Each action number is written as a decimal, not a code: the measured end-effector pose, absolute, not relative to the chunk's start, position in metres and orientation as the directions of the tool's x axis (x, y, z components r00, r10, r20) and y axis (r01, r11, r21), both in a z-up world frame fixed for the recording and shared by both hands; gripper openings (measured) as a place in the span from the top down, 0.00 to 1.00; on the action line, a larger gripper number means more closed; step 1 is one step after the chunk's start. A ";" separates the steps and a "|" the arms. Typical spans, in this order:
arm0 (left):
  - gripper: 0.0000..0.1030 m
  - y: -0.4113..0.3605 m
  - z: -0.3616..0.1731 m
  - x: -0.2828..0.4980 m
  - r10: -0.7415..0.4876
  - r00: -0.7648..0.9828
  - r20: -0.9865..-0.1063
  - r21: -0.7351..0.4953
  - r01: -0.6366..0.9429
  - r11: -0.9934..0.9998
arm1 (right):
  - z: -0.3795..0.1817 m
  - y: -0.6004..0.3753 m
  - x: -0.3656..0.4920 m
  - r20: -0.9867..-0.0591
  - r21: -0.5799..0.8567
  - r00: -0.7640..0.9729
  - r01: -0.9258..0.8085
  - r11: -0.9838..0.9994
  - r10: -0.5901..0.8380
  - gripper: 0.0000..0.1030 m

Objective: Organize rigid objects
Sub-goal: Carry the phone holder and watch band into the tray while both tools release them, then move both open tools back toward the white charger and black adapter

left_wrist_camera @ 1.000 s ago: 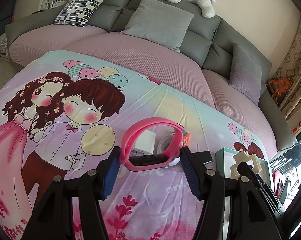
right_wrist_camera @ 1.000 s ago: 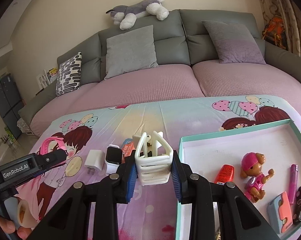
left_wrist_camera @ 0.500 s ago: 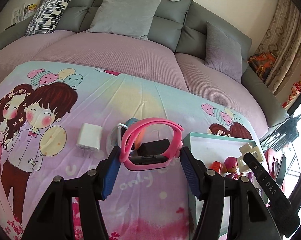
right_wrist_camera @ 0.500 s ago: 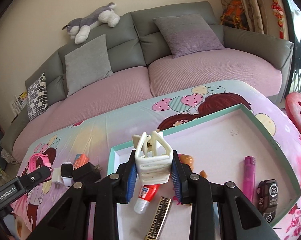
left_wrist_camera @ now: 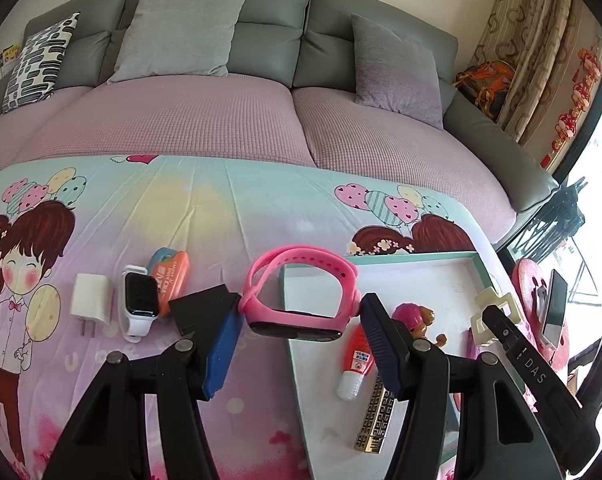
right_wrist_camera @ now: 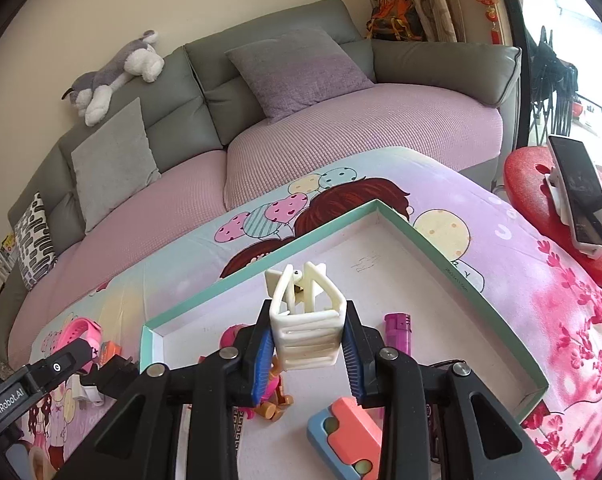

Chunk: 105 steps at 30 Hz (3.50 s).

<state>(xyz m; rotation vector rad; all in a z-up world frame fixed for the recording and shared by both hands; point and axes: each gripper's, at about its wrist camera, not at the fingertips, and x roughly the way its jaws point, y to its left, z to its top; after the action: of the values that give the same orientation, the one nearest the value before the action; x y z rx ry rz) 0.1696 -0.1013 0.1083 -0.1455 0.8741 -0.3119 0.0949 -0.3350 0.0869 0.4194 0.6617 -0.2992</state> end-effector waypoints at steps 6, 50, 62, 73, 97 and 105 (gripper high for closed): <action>0.40 -0.131 0.101 0.173 -0.352 0.586 -0.730 -0.245 0.258 0.935 | 0.081 -0.344 0.095 -0.659 0.286 0.739 0.415 0.864 -0.137 0.68; 0.11 -0.124 0.073 0.179 -0.255 0.590 -0.766 -0.176 0.189 0.966 | 0.063 -0.340 0.106 -0.712 0.157 0.673 0.431 0.889 -0.201 0.05; 0.11 -0.084 0.069 0.185 -0.175 0.599 -0.781 -0.179 0.054 0.982 | 0.065 -0.334 0.107 -0.698 0.144 0.683 0.425 0.894 -0.213 0.00; 0.11 -0.033 0.072 0.184 -0.063 0.610 -0.790 -0.162 -0.107 0.981 | 0.078 -0.285 0.118 -0.647 0.165 0.755 0.277 0.947 -0.108 0.00; 0.11 0.069 0.067 0.168 0.074 0.601 -0.796 -0.175 -0.345 0.922 | 0.062 -0.148 0.141 -0.642 0.159 0.752 -0.063 0.985 0.151 0.00; 0.11 0.093 0.058 0.164 0.074 0.595 -0.801 -0.199 -0.379 0.904 | 0.050 -0.124 0.149 -0.658 0.170 0.728 -0.108 0.980 0.194 0.00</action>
<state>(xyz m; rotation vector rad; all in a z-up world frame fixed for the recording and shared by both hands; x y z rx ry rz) 0.1640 0.0929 0.0581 -0.3699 0.9003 0.2700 0.1486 -0.1242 0.0504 0.1226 0.7374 0.1673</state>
